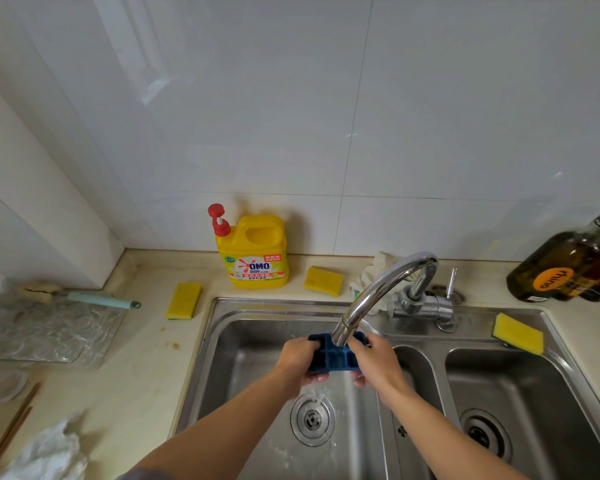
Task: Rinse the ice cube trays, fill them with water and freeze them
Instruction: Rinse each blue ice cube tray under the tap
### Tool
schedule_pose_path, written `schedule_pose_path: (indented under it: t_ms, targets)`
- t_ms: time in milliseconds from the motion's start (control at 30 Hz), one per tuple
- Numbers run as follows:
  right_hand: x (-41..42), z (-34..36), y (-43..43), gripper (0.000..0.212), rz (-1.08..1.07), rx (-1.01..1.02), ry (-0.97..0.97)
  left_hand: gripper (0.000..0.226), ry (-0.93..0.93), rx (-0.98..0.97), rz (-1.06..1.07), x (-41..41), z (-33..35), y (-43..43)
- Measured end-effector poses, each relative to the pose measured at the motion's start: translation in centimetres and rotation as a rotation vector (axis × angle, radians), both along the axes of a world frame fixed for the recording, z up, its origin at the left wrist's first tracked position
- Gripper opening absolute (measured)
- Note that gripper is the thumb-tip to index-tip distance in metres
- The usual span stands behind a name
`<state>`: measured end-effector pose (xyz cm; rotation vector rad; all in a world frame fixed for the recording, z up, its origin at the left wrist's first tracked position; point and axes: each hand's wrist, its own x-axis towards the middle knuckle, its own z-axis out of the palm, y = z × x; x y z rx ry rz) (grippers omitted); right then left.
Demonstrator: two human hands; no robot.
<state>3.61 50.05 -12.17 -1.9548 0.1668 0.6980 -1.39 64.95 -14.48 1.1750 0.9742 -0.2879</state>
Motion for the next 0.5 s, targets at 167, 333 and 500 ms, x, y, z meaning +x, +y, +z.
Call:
schedule_pose_path:
  t_ms: [167, 333, 500]
  targets:
    - [-0.1, 0.6, -0.3, 0.024, -0.027, -0.003, -0.070, 0.019, -0.038, 0.025, -0.072, -0.3, -0.4, -0.4]
    - [-0.5, 2.2, 0.2, 0.016, 0.081, -0.055, -0.267, 0.026, -0.005, -0.104, -0.060, -0.4, -0.1, -1.1]
    - [-0.5, 2.9, -0.6, 0.015, 0.047, -0.040, -0.334, 0.029, -0.063, -0.225, -0.091, -0.5, 0.4, -1.7]
